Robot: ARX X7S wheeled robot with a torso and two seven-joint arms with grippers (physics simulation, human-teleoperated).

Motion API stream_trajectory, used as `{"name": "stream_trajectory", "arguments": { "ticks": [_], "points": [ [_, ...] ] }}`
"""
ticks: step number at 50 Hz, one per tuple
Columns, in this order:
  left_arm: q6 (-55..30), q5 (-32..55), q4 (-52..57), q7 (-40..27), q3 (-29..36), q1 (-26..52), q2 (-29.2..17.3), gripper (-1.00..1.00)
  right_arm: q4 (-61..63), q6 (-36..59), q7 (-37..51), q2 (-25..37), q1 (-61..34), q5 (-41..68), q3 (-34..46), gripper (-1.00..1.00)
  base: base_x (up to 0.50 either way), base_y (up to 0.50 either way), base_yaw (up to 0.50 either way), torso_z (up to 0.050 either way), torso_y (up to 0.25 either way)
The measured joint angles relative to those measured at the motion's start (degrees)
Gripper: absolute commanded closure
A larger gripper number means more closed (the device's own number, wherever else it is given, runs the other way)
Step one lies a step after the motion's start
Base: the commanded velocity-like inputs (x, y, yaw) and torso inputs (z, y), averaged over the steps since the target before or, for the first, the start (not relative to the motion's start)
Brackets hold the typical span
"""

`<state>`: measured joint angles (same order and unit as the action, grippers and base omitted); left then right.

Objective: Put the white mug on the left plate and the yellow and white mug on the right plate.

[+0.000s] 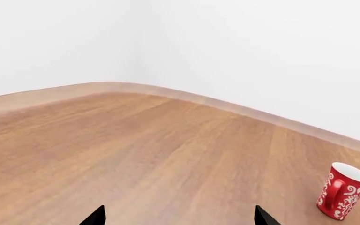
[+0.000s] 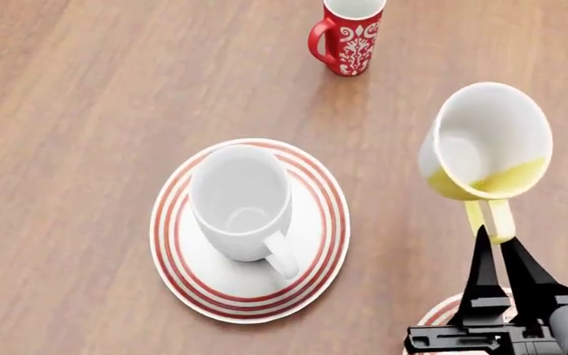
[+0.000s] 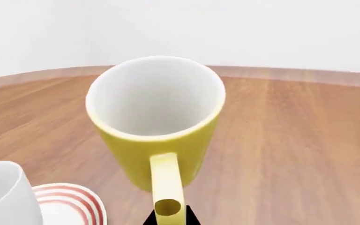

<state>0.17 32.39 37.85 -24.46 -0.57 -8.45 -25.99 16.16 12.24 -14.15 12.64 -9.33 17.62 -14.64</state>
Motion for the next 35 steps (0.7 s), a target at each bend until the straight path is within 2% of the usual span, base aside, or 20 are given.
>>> {"name": "stream_trajectory", "arguments": {
  "ticks": [35],
  "points": [
    [0.25,0.20,0.27,-0.53,0.00,0.03,-0.31,-1.00,24.91,2.73,0.11,3.56,25.44,5.56,-11.05,1.00,0.00,0.00,0.00,0.000,0.000]
  ]
}}
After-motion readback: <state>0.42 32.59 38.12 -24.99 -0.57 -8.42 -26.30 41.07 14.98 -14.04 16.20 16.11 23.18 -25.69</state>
